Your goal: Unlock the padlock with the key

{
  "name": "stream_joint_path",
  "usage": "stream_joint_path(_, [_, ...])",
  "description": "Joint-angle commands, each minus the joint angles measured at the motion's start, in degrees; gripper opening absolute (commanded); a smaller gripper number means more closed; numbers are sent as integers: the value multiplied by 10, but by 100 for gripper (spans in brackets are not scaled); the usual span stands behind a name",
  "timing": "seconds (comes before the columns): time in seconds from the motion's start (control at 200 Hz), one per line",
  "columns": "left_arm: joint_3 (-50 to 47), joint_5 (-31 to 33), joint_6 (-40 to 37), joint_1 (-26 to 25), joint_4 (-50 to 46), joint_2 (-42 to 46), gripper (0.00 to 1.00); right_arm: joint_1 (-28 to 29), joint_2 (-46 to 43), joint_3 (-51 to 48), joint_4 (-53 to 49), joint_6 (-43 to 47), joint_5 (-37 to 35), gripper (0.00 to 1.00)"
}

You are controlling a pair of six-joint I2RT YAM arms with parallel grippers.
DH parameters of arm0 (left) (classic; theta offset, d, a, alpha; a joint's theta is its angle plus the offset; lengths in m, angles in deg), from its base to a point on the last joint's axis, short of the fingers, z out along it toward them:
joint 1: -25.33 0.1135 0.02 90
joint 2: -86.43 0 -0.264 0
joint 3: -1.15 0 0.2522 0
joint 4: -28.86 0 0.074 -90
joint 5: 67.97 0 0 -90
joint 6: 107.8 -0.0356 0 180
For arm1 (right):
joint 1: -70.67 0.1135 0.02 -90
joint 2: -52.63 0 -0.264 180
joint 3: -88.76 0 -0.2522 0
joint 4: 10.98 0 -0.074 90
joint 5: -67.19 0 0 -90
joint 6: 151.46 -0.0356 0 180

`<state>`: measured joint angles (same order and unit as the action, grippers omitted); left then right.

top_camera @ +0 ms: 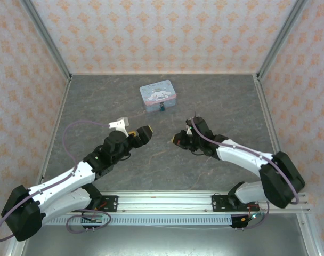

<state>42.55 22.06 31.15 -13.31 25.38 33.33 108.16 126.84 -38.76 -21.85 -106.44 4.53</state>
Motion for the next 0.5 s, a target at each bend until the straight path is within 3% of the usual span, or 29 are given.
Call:
stream_joint_path(0.0, [16,-20,44,-5,69,5,100,2,-42,-14,159,-93,-38,0])
stream_joint_path(0.16, [45,-29,79,-7,117,-12,96,1,-79,-16,252,-142,-48,0])
stream_joint_path(0.3, [40,11,134,-15,197,-30,92,1,-95,-16,291,-180,-47,0])
stream_joint_path(0.495, [73,0,138,-38,277,-81,82,1,-99,-13,327,-223,-26,0])
